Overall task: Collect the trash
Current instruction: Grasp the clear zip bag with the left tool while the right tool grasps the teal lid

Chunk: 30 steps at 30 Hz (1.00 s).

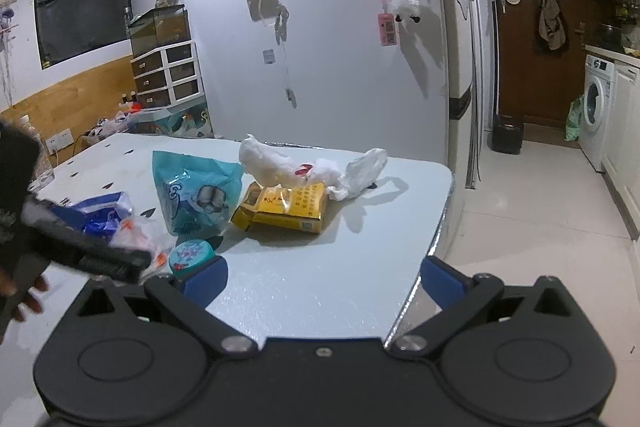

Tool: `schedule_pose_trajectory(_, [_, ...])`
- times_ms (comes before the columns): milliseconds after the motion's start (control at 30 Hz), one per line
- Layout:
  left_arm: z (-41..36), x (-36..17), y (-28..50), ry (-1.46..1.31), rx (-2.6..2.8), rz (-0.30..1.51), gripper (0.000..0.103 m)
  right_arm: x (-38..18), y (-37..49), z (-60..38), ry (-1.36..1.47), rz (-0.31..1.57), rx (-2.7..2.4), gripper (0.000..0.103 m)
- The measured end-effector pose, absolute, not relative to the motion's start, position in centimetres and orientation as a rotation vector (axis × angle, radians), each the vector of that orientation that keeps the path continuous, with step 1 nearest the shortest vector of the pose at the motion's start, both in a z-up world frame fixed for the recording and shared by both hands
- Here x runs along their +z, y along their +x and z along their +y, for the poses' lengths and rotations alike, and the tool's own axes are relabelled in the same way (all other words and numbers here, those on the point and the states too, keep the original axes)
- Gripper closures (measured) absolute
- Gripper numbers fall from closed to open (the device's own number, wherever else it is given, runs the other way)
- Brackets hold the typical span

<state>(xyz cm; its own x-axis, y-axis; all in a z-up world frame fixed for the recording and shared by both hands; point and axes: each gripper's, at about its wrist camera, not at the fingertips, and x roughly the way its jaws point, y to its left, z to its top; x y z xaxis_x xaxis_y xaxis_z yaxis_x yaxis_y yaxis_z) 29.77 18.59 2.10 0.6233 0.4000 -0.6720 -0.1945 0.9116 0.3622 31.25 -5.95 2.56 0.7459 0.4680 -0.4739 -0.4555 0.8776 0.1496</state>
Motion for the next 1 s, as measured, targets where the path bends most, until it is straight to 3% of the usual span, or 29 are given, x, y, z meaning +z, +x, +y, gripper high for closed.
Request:
schedule_pose_trajectory(400, [20.3, 2.9, 20.5, 0.426, 0.246, 0.772, 0.000, 1.8, 31.9, -2.3, 0.053, 0.528, 0.642, 0.000])
schedule_pose_trajectory(733, [17.5, 3.6, 18.8, 0.574, 0.116, 0.680, 0.002, 1.3, 32.4, 3.5, -0.120, 0.489, 0.733, 0.000])
schedule_pose_trajectory(833, [16.3, 2.9, 19.7, 0.636, 0.102, 0.688, 0.015, 0.8, 32.8, 4.5, -0.164, 0.491, 0.748, 0.002])
schedule_pose_trajectory(933, [15.5, 1.6, 21.0, 0.701, 0.104, 0.727, 0.030, 0.3, 33.4, 4.7, -0.150, 0.530, 0.791, 0.017])
schedule_pose_trajectory(1000, [15.2, 0.9, 21.5, 0.744, 0.121, 0.741, 0.040, 0.0, 33.5, 4.8, -0.154, 0.541, 0.811, 0.019])
